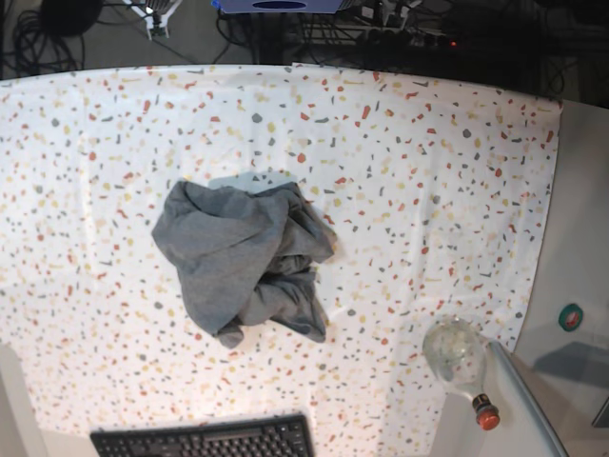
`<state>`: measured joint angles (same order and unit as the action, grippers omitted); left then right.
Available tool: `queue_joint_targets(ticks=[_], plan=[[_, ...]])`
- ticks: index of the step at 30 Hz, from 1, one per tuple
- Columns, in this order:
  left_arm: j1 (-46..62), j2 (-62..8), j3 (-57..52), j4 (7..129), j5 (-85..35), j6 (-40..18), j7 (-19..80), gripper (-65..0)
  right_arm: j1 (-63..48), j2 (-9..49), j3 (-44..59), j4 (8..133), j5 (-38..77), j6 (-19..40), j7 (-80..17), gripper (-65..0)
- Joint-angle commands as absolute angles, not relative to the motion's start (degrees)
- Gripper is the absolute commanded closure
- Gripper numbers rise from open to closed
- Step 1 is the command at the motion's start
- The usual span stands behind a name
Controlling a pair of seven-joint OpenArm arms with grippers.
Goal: Layout the t-shirt on the table in an organized manner, then fold the t-shirt properly
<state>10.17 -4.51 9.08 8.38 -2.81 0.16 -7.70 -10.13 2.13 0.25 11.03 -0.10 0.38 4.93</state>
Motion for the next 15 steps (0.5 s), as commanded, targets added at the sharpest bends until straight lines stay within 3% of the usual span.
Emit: queue_joint_targets(ticks=[1,15], plan=[[10.51,-5.05,9.10,8.31,-2.51,0.40,-7.78,0.0,-11.21,2.24,0.13,11.12,-0.22,-0.04,4.97,0.0],[10.59,-5.14,8.84,8.40,-2.77,0.40,-8.40,0.0,-12.79,2.24,0.22,11.30,-0.22,-0.04,5.23,0.0]])
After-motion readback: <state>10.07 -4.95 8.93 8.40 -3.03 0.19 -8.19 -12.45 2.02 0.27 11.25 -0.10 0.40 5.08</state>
